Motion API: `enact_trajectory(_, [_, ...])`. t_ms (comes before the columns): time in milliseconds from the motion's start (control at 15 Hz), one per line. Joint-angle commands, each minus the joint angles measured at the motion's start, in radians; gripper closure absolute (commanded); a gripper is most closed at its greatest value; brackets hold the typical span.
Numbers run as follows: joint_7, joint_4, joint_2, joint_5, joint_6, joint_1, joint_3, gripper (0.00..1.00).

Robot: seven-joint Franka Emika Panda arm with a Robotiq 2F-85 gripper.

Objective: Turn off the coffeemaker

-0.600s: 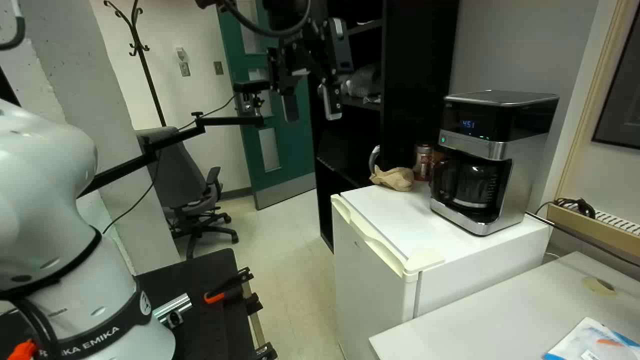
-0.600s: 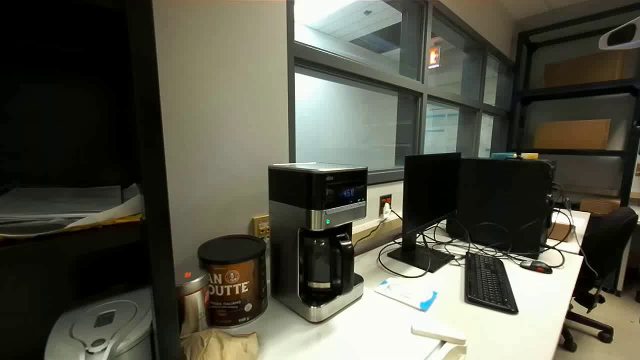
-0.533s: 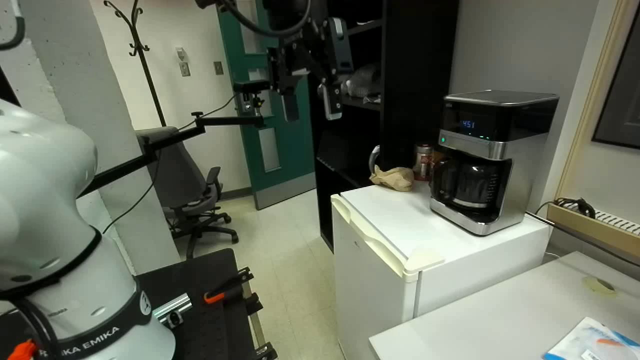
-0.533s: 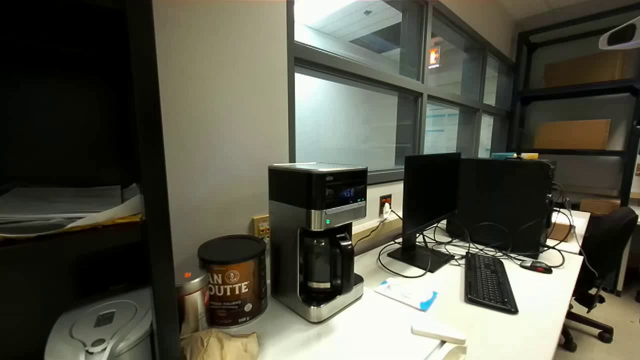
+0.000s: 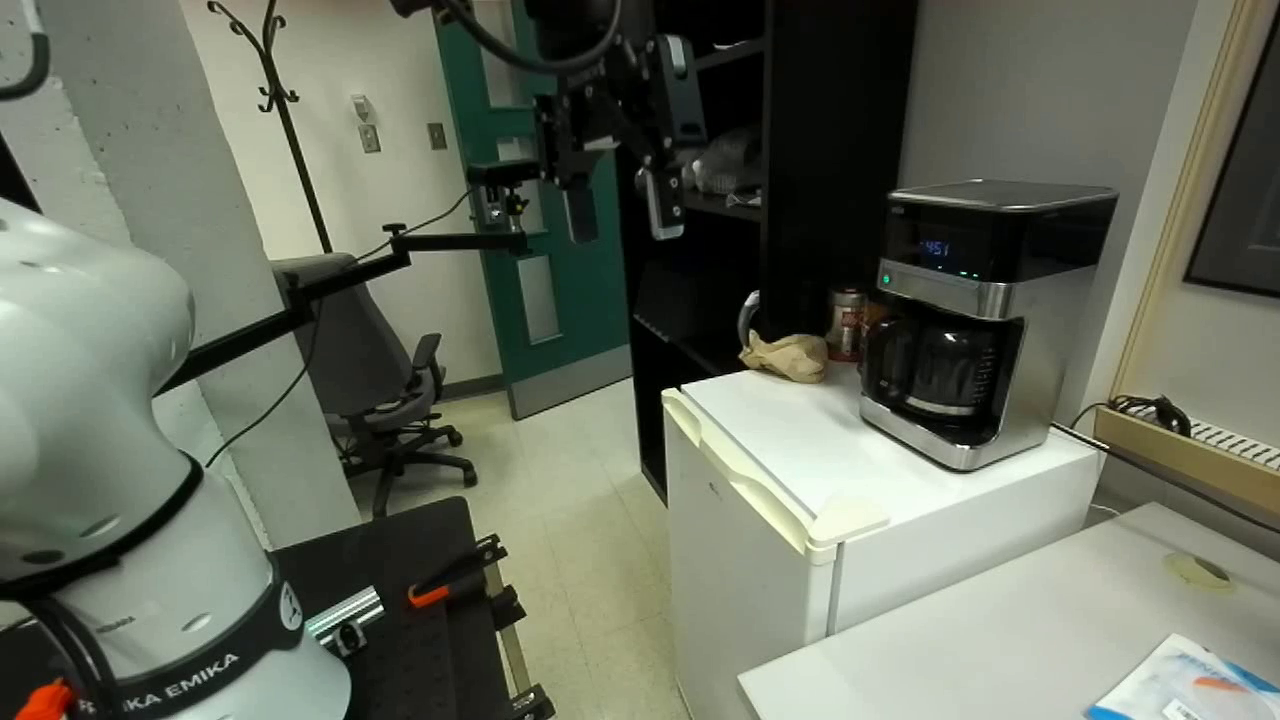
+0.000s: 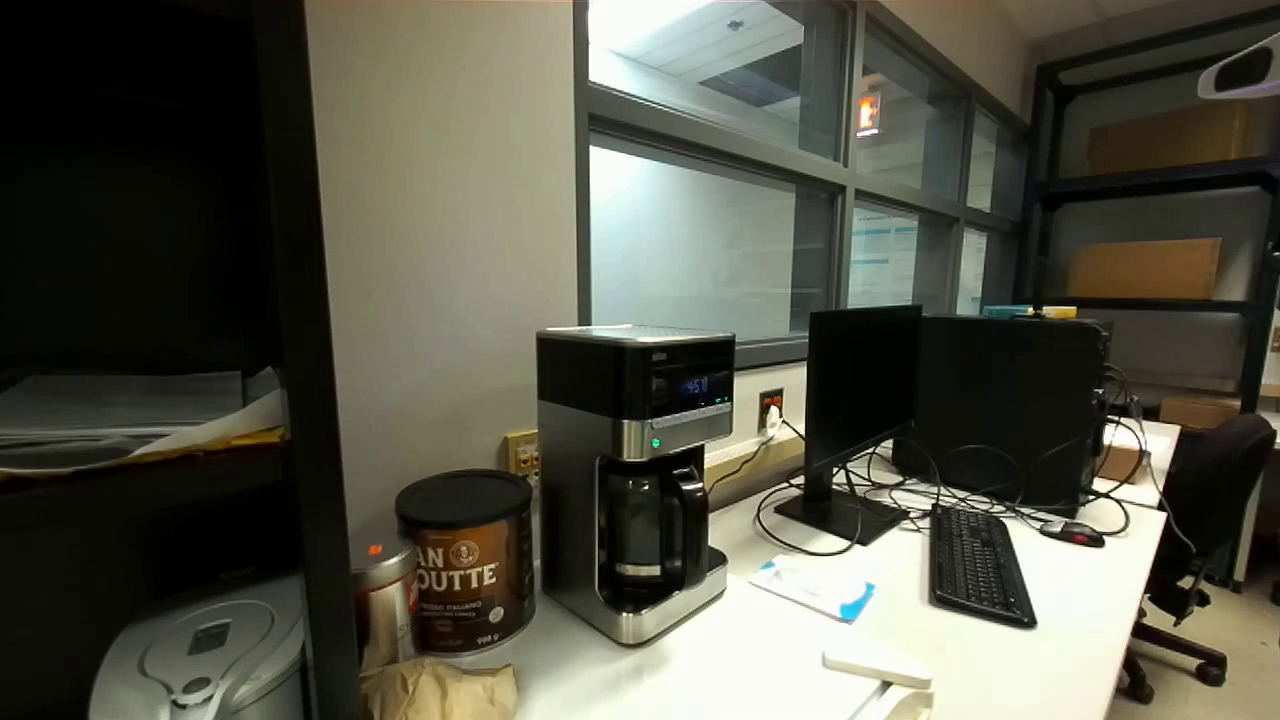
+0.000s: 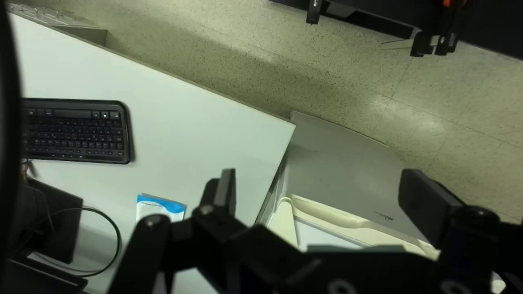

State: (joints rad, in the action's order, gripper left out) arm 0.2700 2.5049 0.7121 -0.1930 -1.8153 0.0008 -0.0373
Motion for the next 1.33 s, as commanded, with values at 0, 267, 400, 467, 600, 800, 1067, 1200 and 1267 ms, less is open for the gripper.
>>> enact_trajectory(0, [-0.007,-0.005,-0.019,-0.012,-0.008,0.016,-0.004,0.0])
enact_trajectory(267, [0.012,-0.033,-0.116,-0.023,-0.112,0.046,0.009,0.0])
enact_trajectory(400, [0.034,-0.065,-0.201,-0.03,-0.206,0.063,0.013,0.0])
enact_trajectory(467, [0.04,-0.088,-0.254,-0.049,-0.249,0.064,0.022,0.0])
enact_trajectory(600, [0.059,-0.146,-0.366,-0.082,-0.337,0.069,0.033,0.0])
enact_trajectory(800, [0.083,-0.257,-0.548,-0.154,-0.443,0.066,0.059,0.0])
enact_trajectory(1067, [0.083,-0.429,-0.771,-0.278,-0.515,0.067,0.094,0.0])
enact_trajectory(1200, [0.08,-0.5,-0.856,-0.344,-0.544,0.076,0.102,0.0])
enact_trajectory(1267, [0.083,-0.535,-0.895,-0.371,-0.556,0.08,0.104,0.0])
